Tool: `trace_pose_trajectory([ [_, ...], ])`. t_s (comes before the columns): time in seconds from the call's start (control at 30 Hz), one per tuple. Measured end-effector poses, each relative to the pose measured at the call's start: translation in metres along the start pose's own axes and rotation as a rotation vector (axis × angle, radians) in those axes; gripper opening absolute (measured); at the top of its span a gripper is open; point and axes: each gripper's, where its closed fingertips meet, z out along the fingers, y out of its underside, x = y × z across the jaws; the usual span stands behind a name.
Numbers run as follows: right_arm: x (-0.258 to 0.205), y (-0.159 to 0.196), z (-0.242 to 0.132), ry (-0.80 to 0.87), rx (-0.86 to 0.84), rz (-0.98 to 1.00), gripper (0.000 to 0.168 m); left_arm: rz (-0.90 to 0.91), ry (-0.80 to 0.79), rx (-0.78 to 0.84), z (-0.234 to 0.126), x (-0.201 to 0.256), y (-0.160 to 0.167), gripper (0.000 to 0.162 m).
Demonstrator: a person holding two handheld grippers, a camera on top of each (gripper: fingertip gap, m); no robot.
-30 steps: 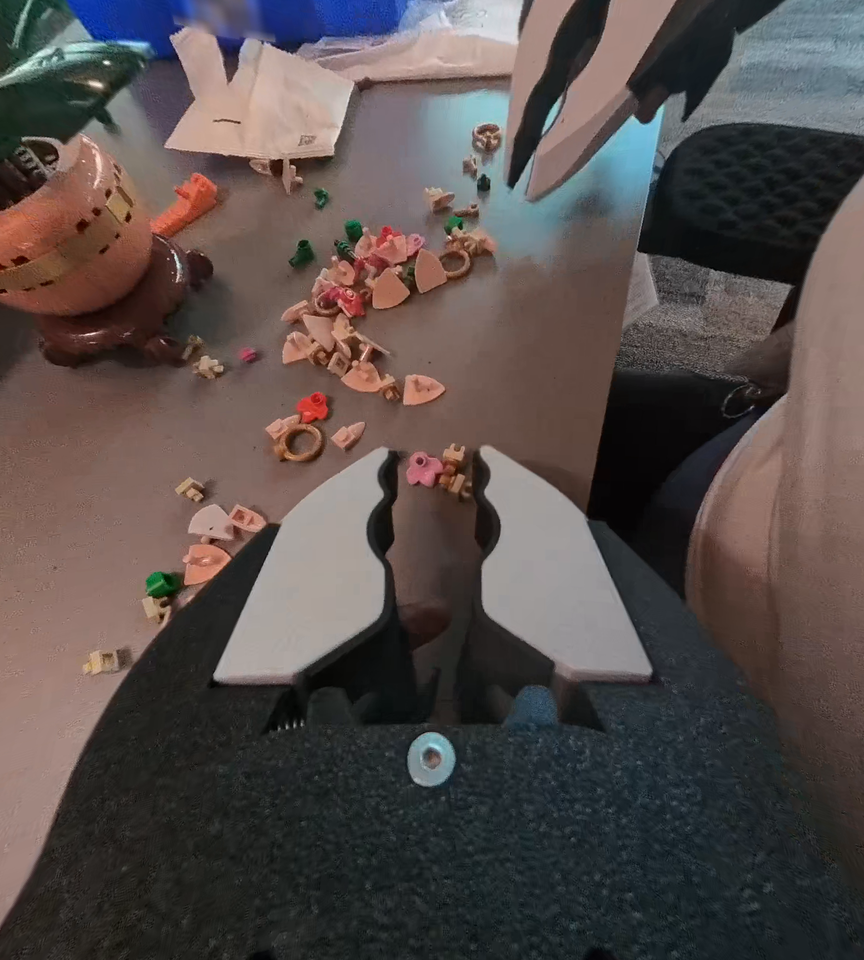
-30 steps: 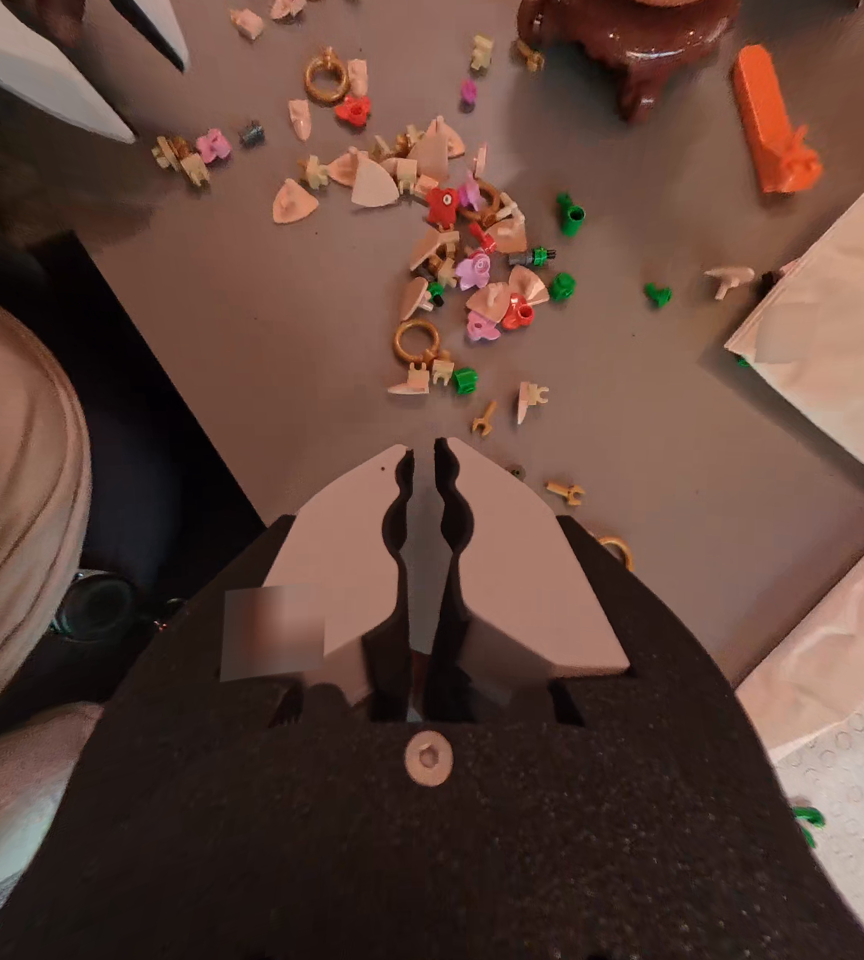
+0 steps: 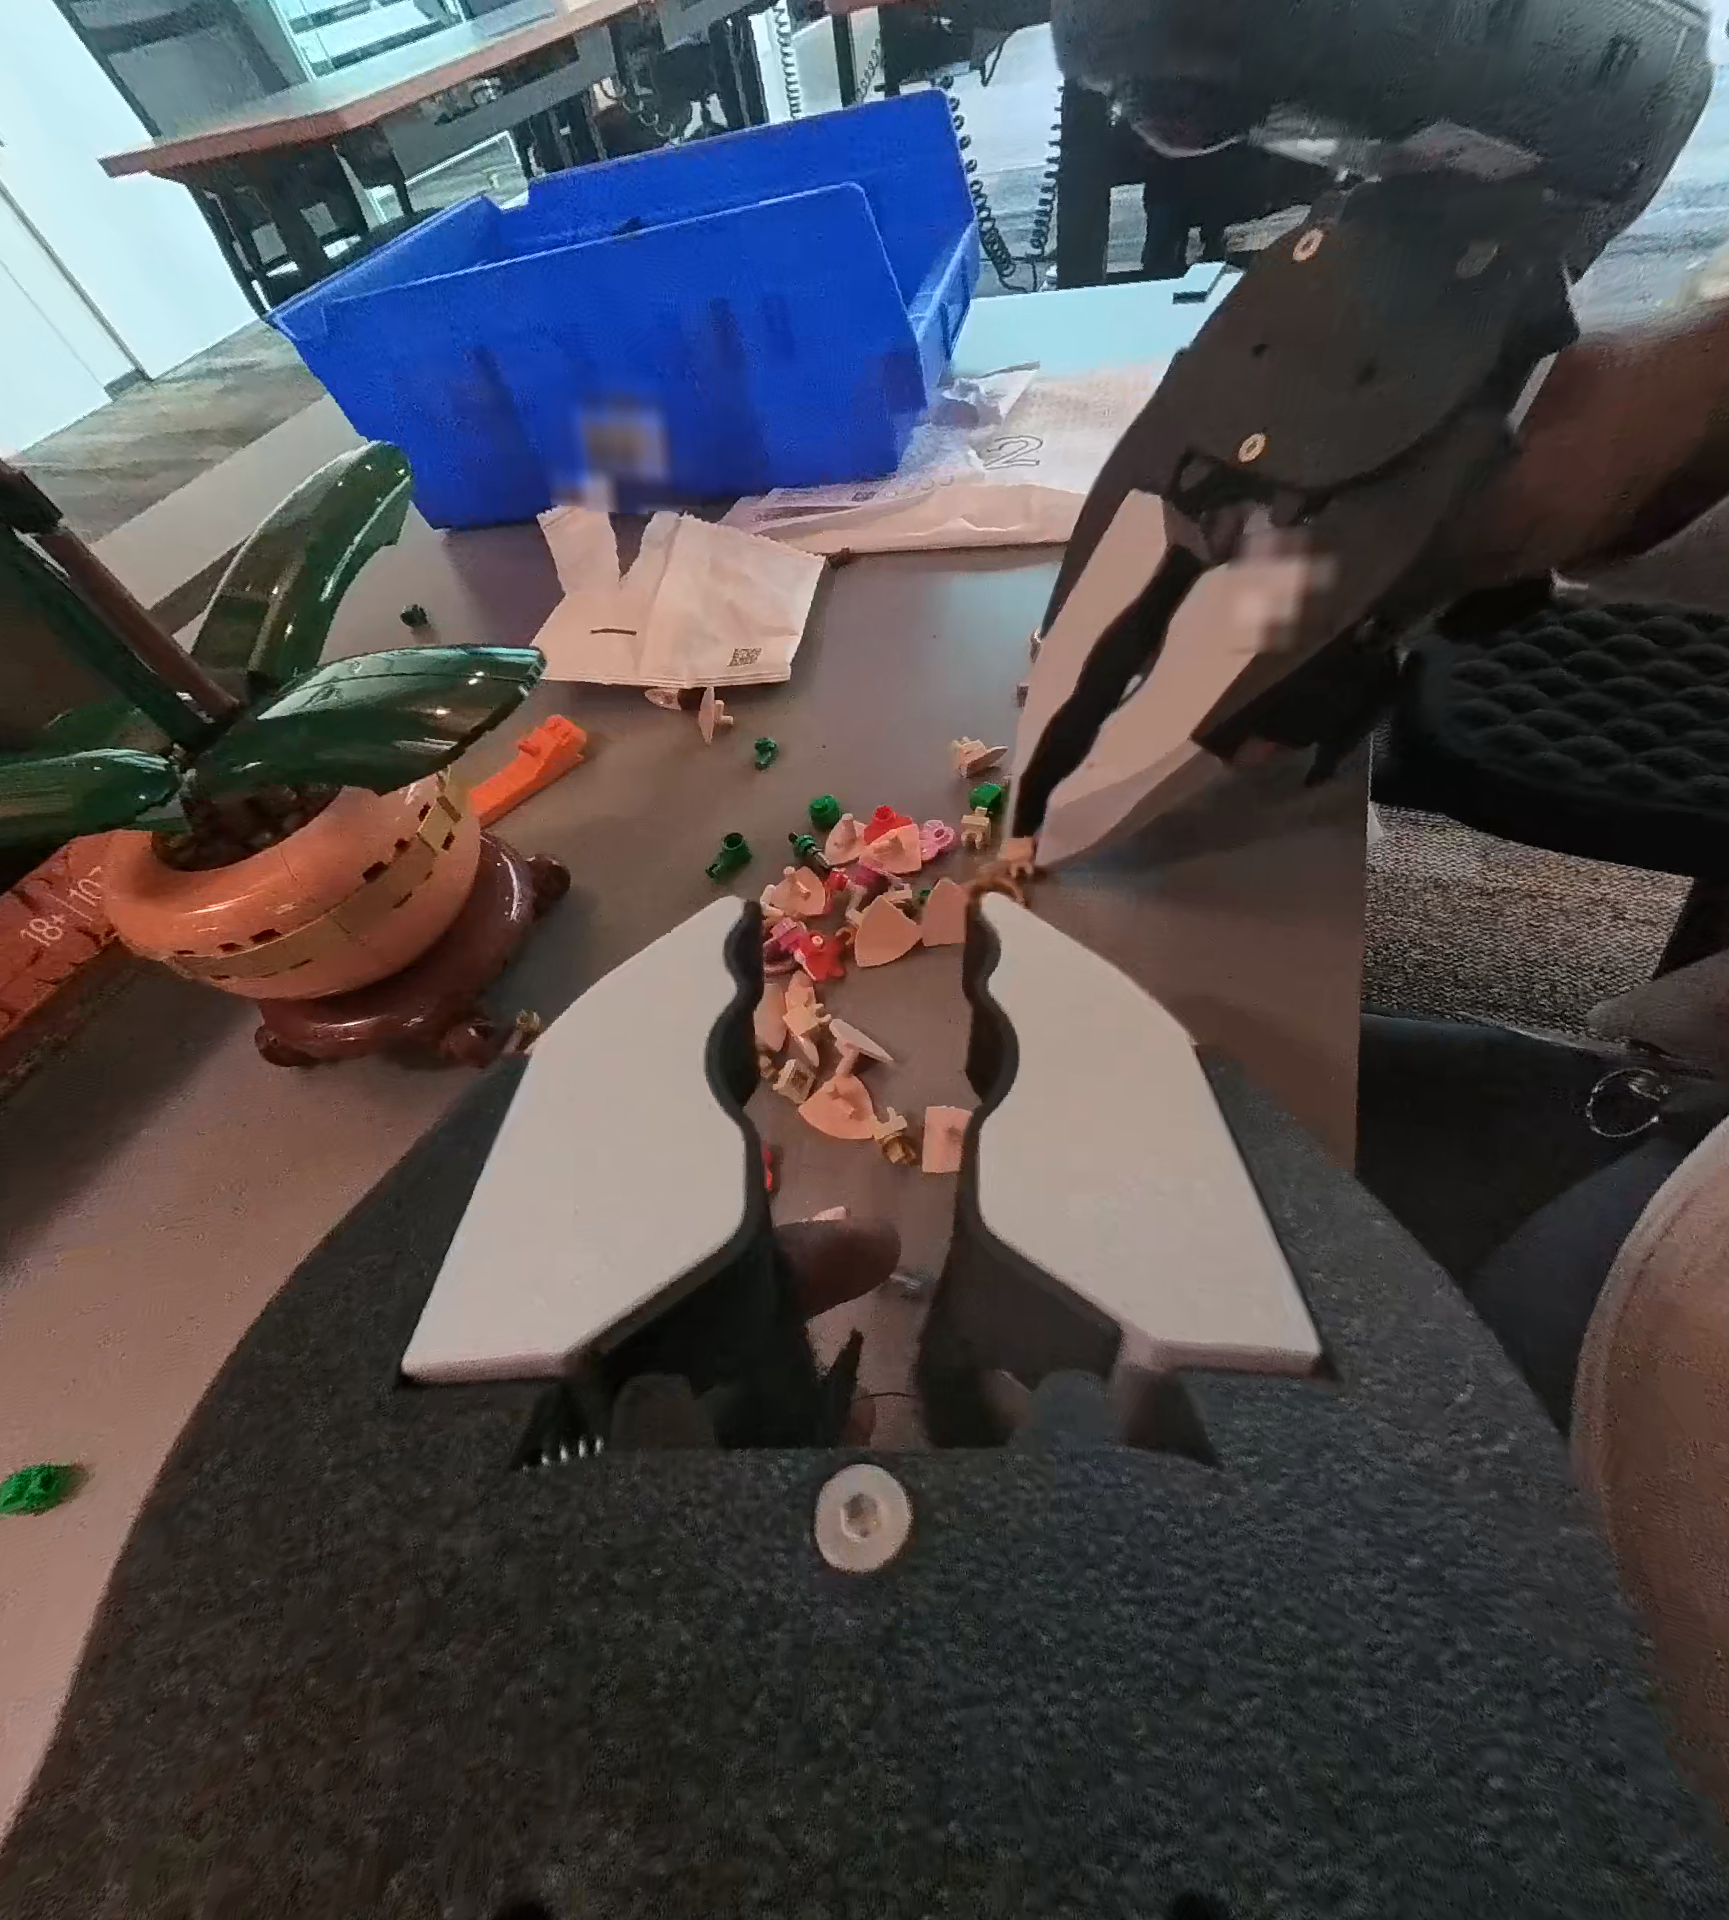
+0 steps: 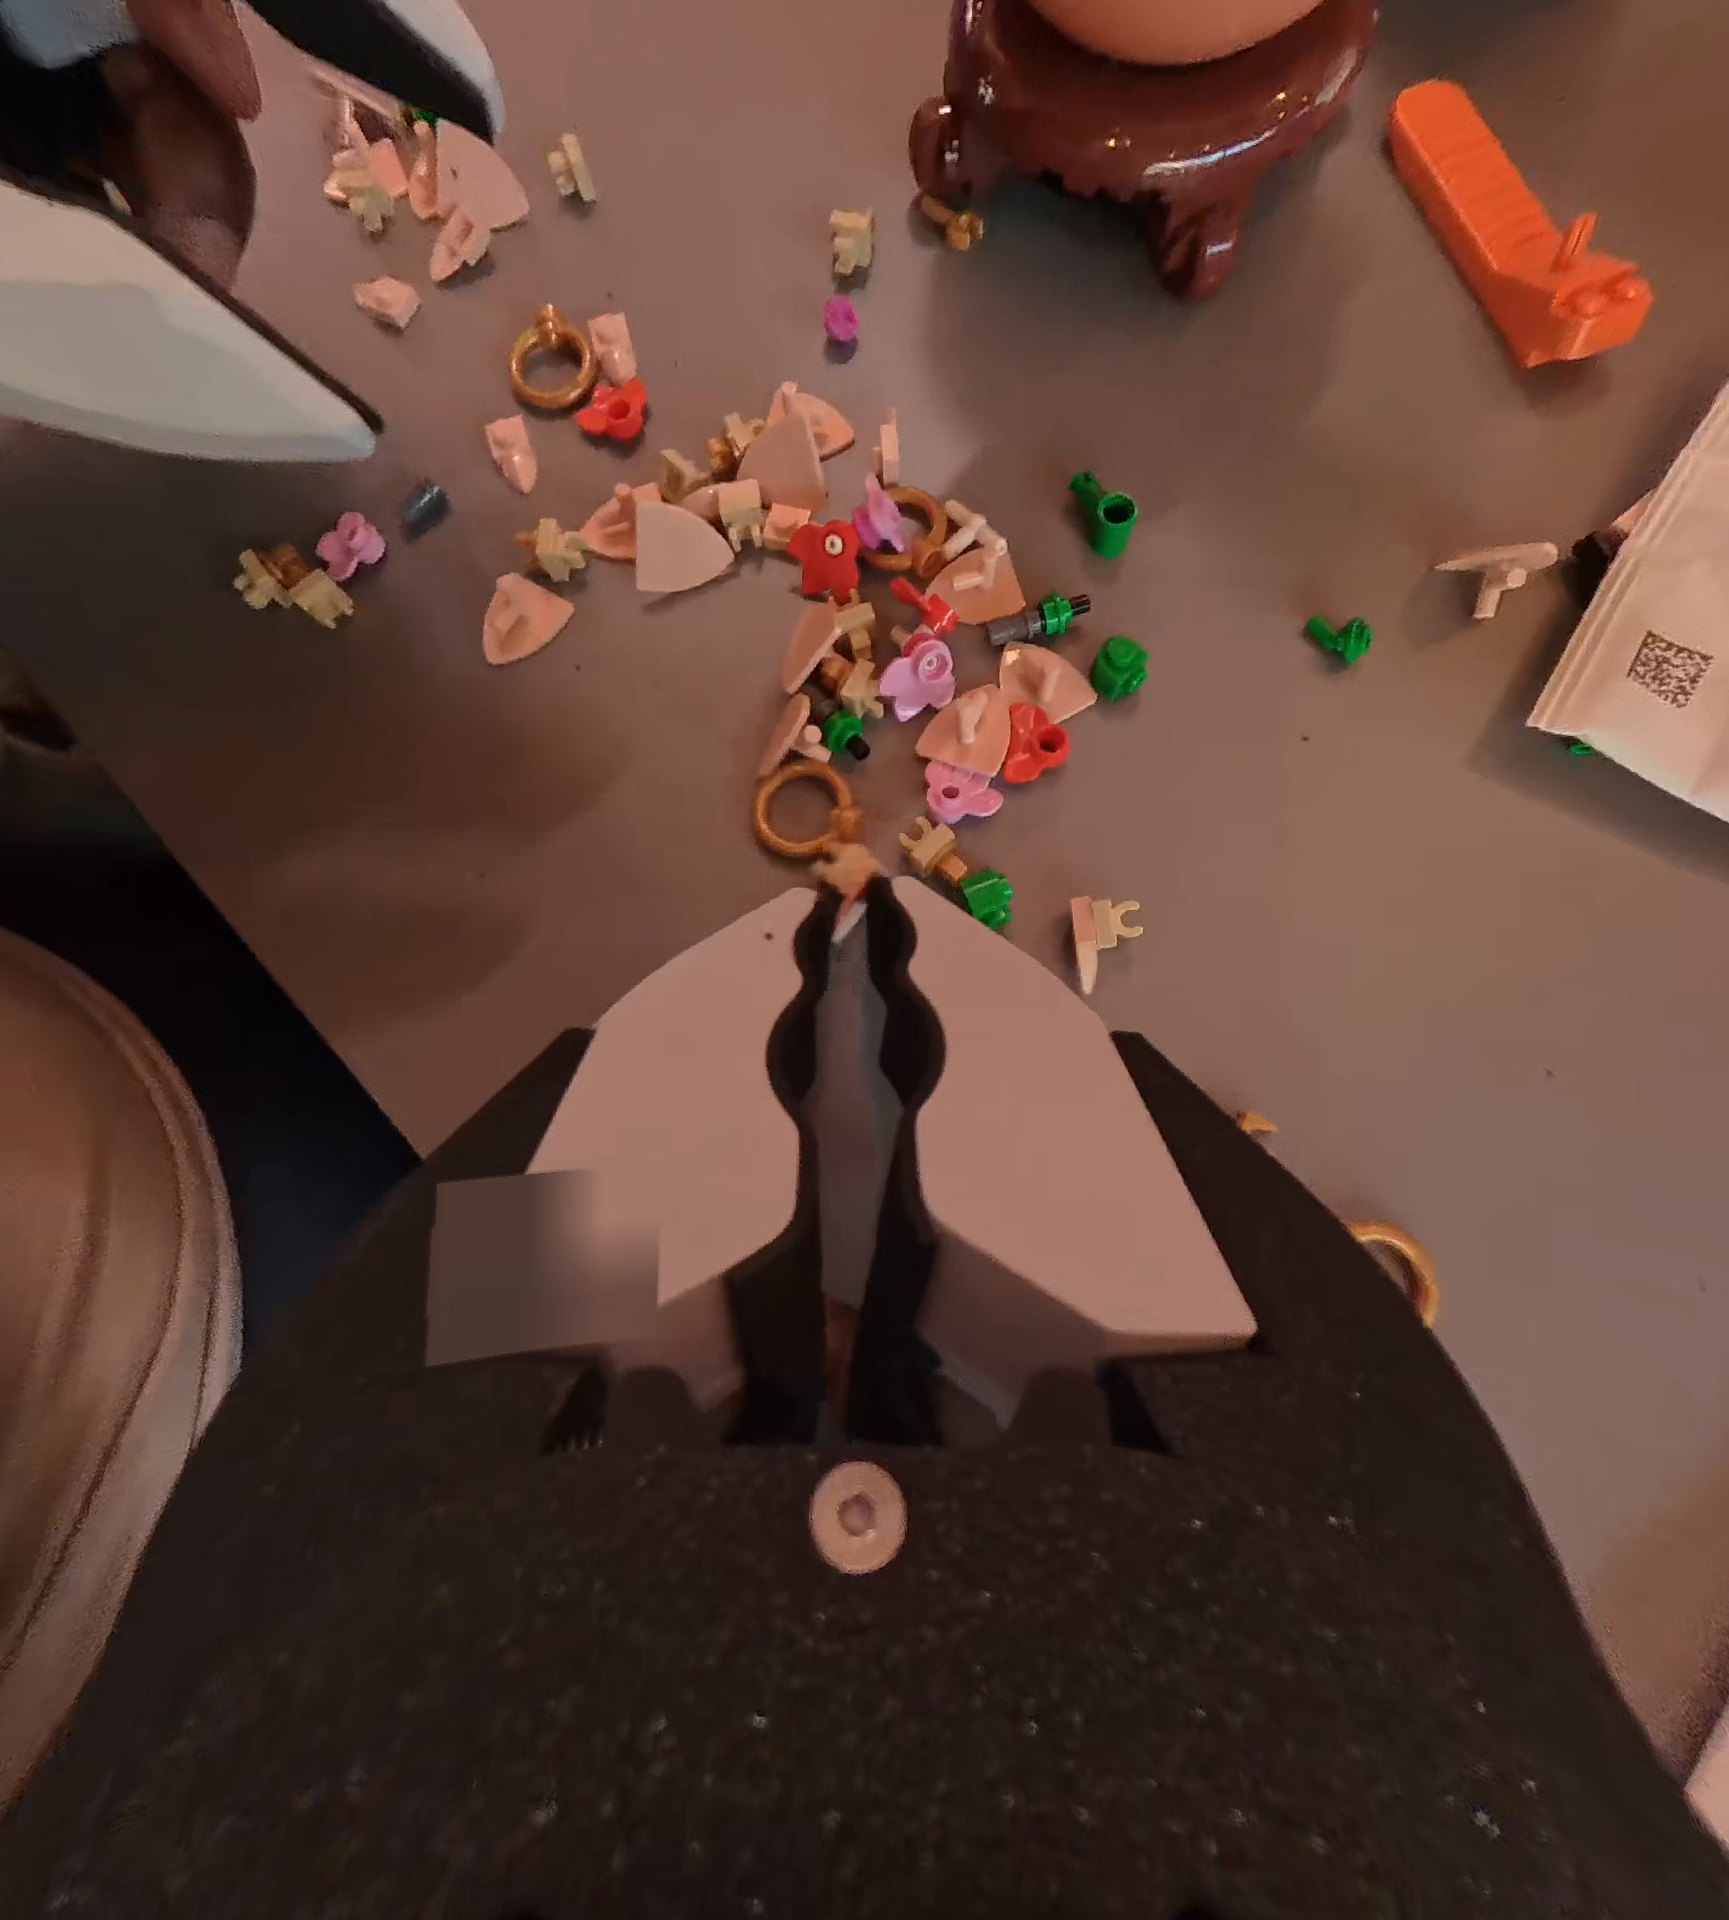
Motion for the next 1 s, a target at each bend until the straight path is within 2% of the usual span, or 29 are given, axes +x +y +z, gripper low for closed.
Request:
trace_pose_trajectory([
  [0.13,-0.002,-0.002,0.002,-0.015,-0.005,-0.039,0.001,-0.021,0.003,0.018,0.001,0.000,-0.003,0.037],
  [0.2,-0.001,-0.006,0.002,0.004,0.027,-0.094,0.001,-0.107,0.011,0.038,0.002,-0.002,-0.006,0.034],
  [0.27,-0.004,-0.027,-0.004,0.025,0.147,-0.160,0.001,-0.276,0.041,0.076,0.003,-0.003,-0.011,0.028],
  [0.37,-0.017,-0.075,-0.024,0.078,0.412,-0.323,0.001,-0.549,0.174,0.203,0.001,-0.002,-0.029,0.021],
  [0.5,-0.036,-0.110,-0.036,0.039,0.584,-0.430,0.001,-0.726,0.309,0.327,-0.008,-0.010,-0.046,0.023],
  [0.6,-0.043,-0.123,-0.039,0.010,0.647,-0.461,0.001,-0.744,0.334,0.314,-0.013,-0.013,-0.043,0.027],
  [0.8,-0.052,-0.129,-0.032,0.004,0.633,-0.523,0.002,-0.735,0.349,0.364,-0.022,-0.012,-0.048,0.027],
  [1.0,-0.057,-0.132,-0.031,-0.003,0.642,-0.542,0.001,-0.701,0.348,0.387,-0.027,-0.011,-0.050,0.007],
])
